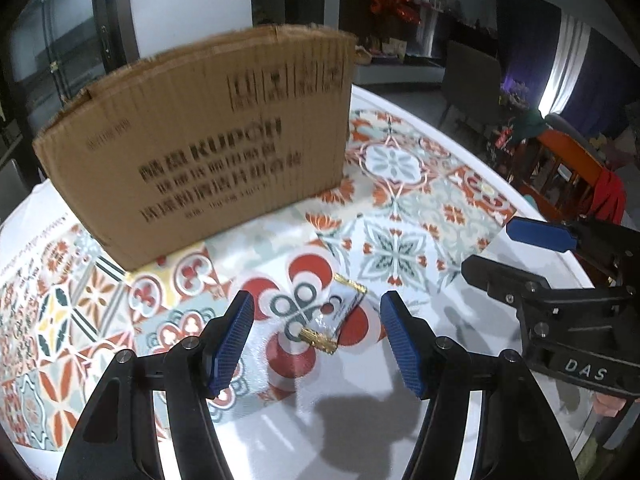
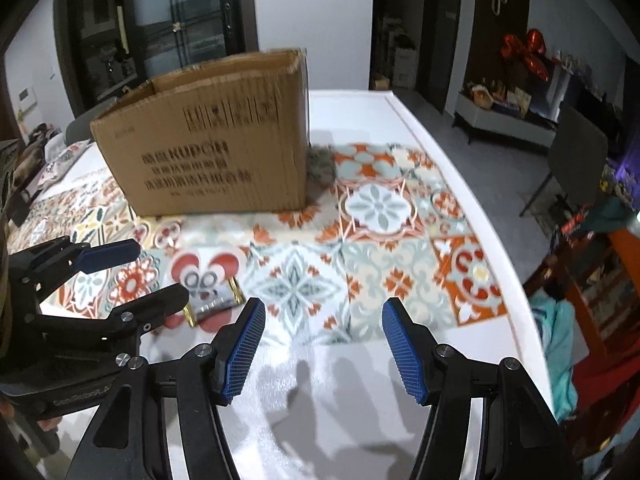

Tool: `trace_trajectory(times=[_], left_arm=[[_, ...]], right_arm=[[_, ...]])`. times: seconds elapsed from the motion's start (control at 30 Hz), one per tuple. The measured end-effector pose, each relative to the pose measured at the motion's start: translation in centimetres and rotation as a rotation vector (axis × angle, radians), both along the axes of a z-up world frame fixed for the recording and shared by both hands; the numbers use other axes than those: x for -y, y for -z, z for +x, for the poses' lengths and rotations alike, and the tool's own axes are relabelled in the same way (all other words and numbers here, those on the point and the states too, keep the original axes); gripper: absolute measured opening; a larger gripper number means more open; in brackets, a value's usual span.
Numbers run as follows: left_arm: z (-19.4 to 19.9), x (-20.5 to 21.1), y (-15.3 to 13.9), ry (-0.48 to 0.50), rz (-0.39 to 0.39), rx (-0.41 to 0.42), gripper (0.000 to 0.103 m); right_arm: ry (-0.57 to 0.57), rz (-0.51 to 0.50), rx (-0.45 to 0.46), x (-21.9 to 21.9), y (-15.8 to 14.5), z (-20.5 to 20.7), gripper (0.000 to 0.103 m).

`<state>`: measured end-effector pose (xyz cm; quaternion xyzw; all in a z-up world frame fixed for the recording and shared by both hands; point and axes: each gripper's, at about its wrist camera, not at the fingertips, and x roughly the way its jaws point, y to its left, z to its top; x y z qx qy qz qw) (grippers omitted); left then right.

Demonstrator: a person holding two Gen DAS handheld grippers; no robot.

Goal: Organize snacks
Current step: 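Move the left tool to the gold bar and grasp it, then carry the gold bar over the box and open the left tool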

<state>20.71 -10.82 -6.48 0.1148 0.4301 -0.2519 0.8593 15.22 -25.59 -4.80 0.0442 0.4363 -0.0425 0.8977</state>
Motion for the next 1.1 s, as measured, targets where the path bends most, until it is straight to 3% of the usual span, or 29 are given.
trace_trajectory(times=[0.33, 0.53, 0.8, 1.1], left_arm=[[1.2, 1.5, 3.3, 0.008, 0.04, -0.061, 0.057], [1.8, 1.9, 4.1, -0.003, 0.039, -0.089, 0.046], [1.9, 1.8, 3.9, -0.008, 0.012, -0.104, 0.019], [0.9, 1.2, 2.5, -0.034, 0.004, -0.082, 0.019]], right_arm=[[0.023, 0.059, -0.081, 0.6, 3.0, 0.2, 0.062], [0.034, 0.071, -0.101, 0.9, 3.8, 0.5, 0.062], [0.03, 0.065, -0.106, 0.6, 3.8, 1.0, 0.062], [0.024, 0.058, -0.089, 0.4, 3.3, 1.2, 0.062]])
